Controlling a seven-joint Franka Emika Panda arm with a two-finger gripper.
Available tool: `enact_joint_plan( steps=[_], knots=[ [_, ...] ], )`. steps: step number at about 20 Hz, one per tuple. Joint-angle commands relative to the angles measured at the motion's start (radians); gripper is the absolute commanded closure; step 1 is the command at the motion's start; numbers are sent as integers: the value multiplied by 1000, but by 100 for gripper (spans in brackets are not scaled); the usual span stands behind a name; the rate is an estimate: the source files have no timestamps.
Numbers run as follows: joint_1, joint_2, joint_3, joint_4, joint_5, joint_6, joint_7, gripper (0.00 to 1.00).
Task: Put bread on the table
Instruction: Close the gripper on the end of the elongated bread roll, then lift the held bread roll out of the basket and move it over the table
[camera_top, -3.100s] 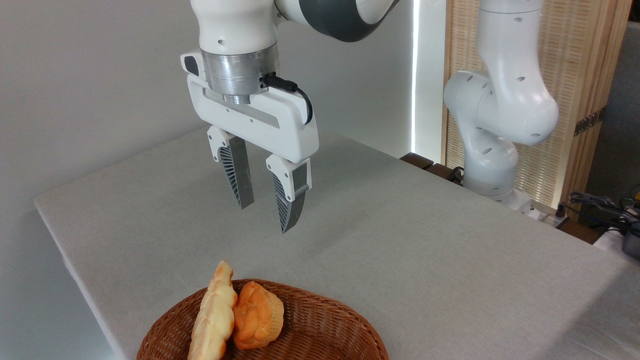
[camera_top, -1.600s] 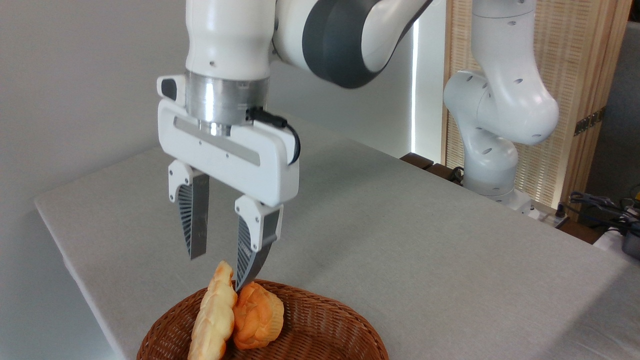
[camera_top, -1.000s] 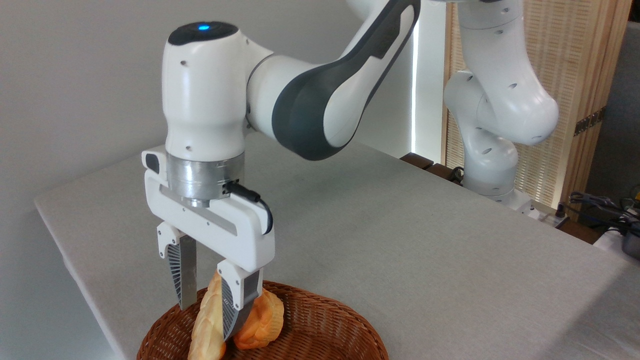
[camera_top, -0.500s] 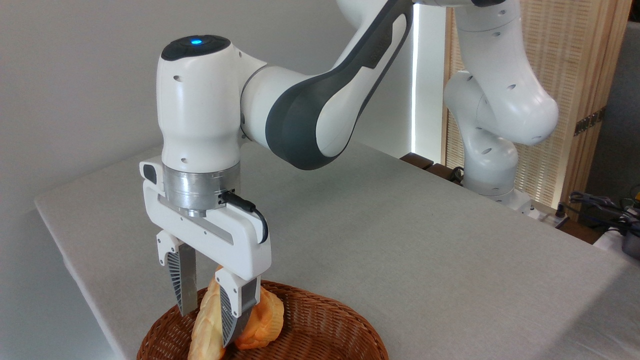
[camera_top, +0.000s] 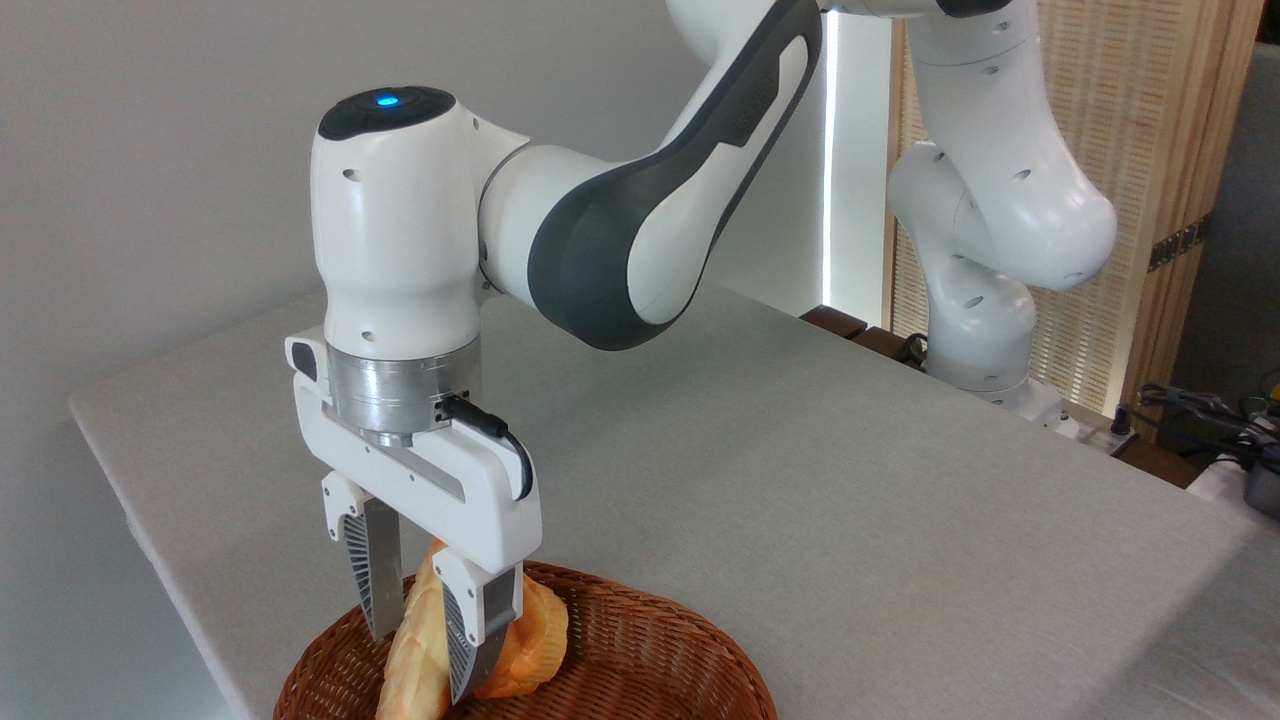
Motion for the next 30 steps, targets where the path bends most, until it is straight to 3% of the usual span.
enact_joint_plan(
  steps=[1, 16, 21, 30],
  knots=[
    [-1, 2, 3, 12, 14, -60, 34, 71],
    [-1, -13, 4, 17, 12, -61, 40, 71],
    [-1, -31, 4, 31, 12, -63, 38, 76],
    [-1, -122, 3, 32, 11, -164, 41, 75]
  ],
)
